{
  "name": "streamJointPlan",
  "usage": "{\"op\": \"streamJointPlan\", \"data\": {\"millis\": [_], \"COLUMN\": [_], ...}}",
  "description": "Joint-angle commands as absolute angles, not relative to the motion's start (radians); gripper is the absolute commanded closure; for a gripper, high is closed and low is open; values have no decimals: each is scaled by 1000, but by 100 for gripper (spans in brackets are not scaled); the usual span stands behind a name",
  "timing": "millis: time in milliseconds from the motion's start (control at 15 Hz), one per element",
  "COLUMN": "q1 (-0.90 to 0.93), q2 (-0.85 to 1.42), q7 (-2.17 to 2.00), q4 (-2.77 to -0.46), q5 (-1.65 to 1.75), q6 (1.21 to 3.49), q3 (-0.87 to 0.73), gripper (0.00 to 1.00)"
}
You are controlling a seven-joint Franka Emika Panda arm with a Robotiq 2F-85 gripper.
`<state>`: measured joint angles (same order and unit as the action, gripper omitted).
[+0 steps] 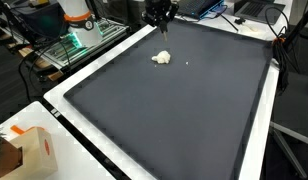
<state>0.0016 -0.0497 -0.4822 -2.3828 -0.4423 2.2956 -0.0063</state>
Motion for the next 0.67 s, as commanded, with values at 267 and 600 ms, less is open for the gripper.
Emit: {"op": "streamJointPlan", "data": {"millis": [267, 600], "q1": [14, 28], "q2": [-160, -193], "q7": [-715, -725], "q4": [-2424, -2417], "q5": [-149, -55], "q6": [2264, 2221], "q3": [68, 104], "gripper": [97, 97]}}
